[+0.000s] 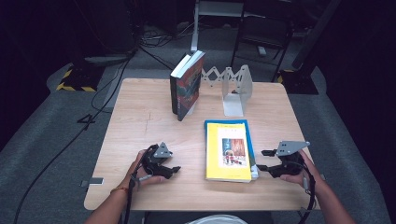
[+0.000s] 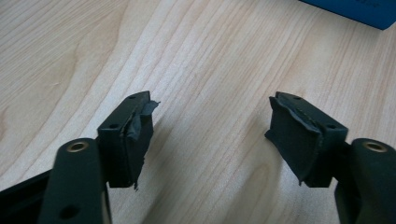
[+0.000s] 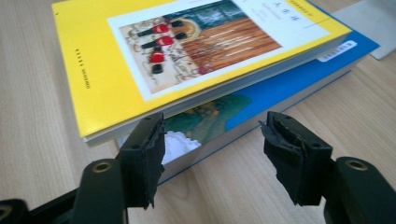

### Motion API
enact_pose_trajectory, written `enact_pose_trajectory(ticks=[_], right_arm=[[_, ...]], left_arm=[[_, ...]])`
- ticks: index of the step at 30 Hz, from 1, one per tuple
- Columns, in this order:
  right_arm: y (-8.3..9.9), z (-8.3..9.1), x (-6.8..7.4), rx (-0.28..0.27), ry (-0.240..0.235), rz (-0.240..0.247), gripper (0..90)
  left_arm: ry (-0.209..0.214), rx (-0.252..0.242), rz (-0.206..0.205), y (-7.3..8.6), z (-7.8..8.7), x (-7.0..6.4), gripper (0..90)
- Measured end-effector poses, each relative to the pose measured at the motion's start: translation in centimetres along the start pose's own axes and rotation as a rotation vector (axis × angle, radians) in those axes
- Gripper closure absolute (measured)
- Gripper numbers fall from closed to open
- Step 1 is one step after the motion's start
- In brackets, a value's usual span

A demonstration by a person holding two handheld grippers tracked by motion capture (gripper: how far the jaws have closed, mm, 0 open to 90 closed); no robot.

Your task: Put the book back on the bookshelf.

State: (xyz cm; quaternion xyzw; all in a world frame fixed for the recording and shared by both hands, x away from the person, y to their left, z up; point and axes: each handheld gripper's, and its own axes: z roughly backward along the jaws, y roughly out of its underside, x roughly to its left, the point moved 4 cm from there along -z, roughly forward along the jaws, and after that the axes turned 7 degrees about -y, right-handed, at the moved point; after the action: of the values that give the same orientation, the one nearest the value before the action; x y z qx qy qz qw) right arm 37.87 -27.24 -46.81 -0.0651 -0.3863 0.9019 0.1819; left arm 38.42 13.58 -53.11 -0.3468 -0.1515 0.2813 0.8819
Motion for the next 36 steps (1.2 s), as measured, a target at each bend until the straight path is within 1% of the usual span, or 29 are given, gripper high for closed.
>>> enact_pose_trajectory(ticks=[2, 4, 6, 8, 9, 10, 11, 14, 15, 16, 17, 19, 20, 22, 24, 25, 26, 28, 30, 31, 32, 33, 36], right_arm=[[-0.3, -0.3, 0.6, 0.015, -0.033, 0.015, 42.8], [-0.4, -0.7, 1.0, 0.038, -0.042, 0.029, 44.7], [-0.4, -1.1, 1.4, 0.069, -0.073, 0.048, 48.8], [-0.3, -1.4, 1.5, 0.086, -0.076, 0.043, 50.7], [-0.3, -1.4, 1.5, 0.086, -0.076, 0.043, 50.7], [-0.2, -1.5, 1.5, 0.093, -0.084, 0.044, 51.8], [-0.1, -1.8, 1.6, 0.116, -0.088, 0.052, 52.0], [0.0, -2.1, 1.7, 0.132, -0.093, 0.055, 52.8], [0.0, -2.1, 1.7, 0.135, -0.096, 0.057, 52.4], [0.0, -2.1, 1.7, 0.132, -0.096, 0.053, 52.6], [0.0, -2.2, 1.7, 0.135, -0.103, 0.052, 53.8], [0.0, -2.2, 1.7, 0.14, -0.106, 0.055, 53.7], [0.0, -2.2, 1.7, 0.143, -0.107, 0.049, 53.7], [-0.1, -2.1, 1.8, 0.152, -0.109, 0.061, 53.9], [-0.2, -2.2, 1.9, 0.158, -0.114, 0.058, 53.2], [-0.3, -2.2, 1.9, 0.161, -0.117, 0.064, 52.8], [-0.3, -2.2, 1.8, 0.163, -0.121, 0.069, 51.2], [-0.5, -2.4, 1.8, 0.158, -0.123, 0.056, 47.7], [-0.7, -2.5, 1.8, 0.147, -0.127, 0.054, 46.4], [-0.8, -2.5, 1.8, 0.142, -0.126, 0.047, 45.4], [-0.9, -2.5, 1.7, 0.14, -0.119, 0.05, 44.3], [-1.0, -2.6, 1.6, 0.131, -0.111, 0.04, 44.0], [-1.1, -2.6, 1.5, 0.117, -0.11, 0.016, 41.8]], left_arm=[[0.001, -0.009, 0.005, 0.0, -0.1, 0.0, 27.4], [0.0, -0.008, 0.006, -0.1, -0.2, 0.0, 26.9], [-0.001, -0.008, 0.006, -0.1, -0.3, 0.0, 26.4], [-0.002, -0.008, 0.009, -0.2, -0.3, 0.0, 26.2], [-0.002, -0.008, 0.009, -0.2, -0.3, 0.0, 26.0], [-0.006, -0.007, 0.01, -0.3, -0.4, 0.0, 26.0], [-0.006, -0.006, 0.011, -0.3, -0.5, 0.0, 25.7], [-0.009, -0.006, 0.015, -0.5, -0.7, -0.1, 25.1], [-0.009, -0.004, 0.017, -0.6, -0.7, -0.1, 25.0], [-0.018, -0.001, 0.027, -0.7, -0.9, -0.3, 24.1], [-0.021, 0.001, 0.024, -0.8, -0.9, -0.3, 23.0], [-0.03, 0.007, 0.037, -1.1, -1.2, -0.5, 22.2], [-0.032, 0.01, 0.035, -1.3, -1.3, -0.5, 21.6], [-0.035, 0.015, 0.041, -1.5, -1.5, -0.7, 19.5], [-0.034, 0.021, 0.04, -1.7, -1.7, -0.8, 17.7], [-0.037, 0.025, 0.043, -1.7, -1.7, -0.8, 17.7], [-0.034, 0.027, 0.048, -1.8, -1.7, -0.9, 17.7], [-0.026, 0.027, 0.059, -2.0, -1.8, -0.9, 17.6], [0.0, 0.025, 0.08, -2.2, -1.8, -1.0, 18.6], [0.003, 0.026, 0.082, -2.3, -1.9, -1.0, 18.7], [0.002, 0.028, 0.078, -2.4, -1.9, -1.1, 18.9], [0.006, 0.029, 0.078, -2.5, -1.9, -1.1, 19.2], [0.007, 0.021, 0.067, -3.0, -2.0, -1.4, 19.4]])
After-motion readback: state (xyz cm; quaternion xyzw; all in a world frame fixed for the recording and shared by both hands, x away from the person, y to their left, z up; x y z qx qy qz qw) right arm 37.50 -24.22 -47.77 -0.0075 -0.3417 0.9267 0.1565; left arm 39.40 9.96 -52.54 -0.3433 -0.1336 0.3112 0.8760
